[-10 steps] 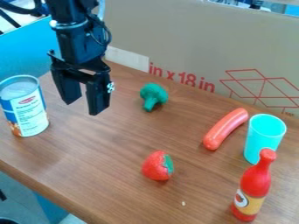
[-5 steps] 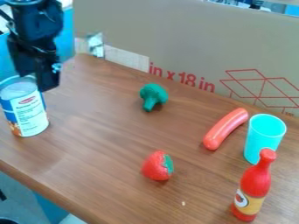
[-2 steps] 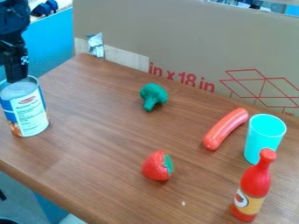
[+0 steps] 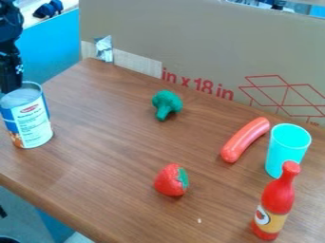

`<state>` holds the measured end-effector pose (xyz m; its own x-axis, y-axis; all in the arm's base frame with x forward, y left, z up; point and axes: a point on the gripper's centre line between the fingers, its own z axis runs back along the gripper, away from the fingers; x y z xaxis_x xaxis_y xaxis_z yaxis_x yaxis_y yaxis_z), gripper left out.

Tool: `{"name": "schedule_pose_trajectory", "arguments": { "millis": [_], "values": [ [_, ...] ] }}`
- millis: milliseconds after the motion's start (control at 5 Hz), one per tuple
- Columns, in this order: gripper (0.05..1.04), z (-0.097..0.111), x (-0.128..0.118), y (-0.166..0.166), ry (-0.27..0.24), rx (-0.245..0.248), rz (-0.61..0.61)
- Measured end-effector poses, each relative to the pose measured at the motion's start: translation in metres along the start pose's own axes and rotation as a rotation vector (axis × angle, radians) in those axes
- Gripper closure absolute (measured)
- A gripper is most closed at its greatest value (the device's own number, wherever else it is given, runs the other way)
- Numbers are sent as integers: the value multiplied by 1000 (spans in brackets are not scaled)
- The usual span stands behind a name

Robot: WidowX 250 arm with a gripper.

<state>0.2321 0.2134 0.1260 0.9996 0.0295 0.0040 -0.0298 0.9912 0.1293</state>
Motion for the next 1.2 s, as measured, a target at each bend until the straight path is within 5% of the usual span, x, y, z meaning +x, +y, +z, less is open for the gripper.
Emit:
{"name": "schedule_pose_trajectory", "arguments": {
  "millis": [200,600,1200],
  "values": [
    [87,-14,3,6,10,-21,33],
    [86,-18,23,-9,-51,-59,29],
    [84,-34,17,-59,26,-104,-66]
  ]
}}
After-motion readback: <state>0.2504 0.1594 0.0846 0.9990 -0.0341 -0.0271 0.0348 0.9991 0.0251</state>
